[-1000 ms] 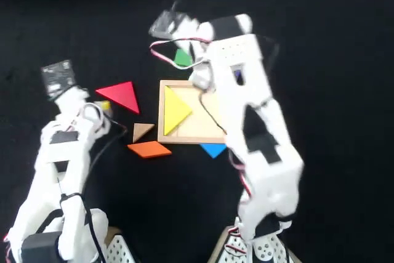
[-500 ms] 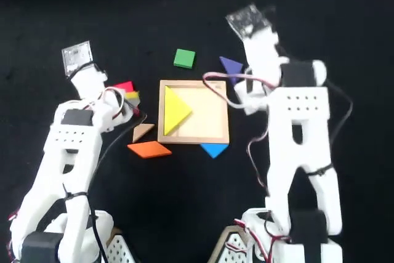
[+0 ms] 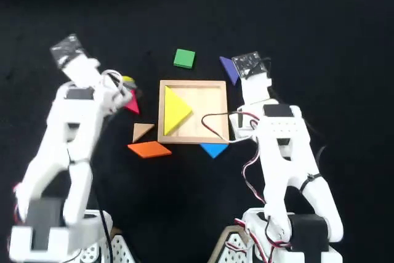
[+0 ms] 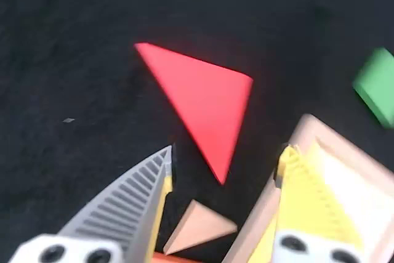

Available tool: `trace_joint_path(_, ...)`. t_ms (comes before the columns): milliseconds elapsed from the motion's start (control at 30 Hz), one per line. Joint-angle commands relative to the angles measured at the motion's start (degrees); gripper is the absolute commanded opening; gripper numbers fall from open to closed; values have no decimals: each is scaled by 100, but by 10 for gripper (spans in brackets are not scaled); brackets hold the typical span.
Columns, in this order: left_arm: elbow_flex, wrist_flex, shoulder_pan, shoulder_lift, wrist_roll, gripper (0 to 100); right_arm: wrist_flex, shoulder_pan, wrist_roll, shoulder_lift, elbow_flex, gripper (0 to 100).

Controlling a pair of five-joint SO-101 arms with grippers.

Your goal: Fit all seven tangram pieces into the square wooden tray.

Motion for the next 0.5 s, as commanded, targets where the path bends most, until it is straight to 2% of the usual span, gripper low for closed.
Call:
trace_joint_path(0,-1974,1284,-514,1530,905,269,-378,-141,-79,-207,154,141)
trace_joint_path(133,-3292,2514,-418,2655,1433,269,-466,-149,-79,-207,207,141)
trace_joint_path(300,-4664,3147,-4,3481,1547,269,-466,-149,-70,-207,224,141)
trace_joint_path(467,-5578,3508,347,3587,1547,269,-466,-158,237,-207,224,141)
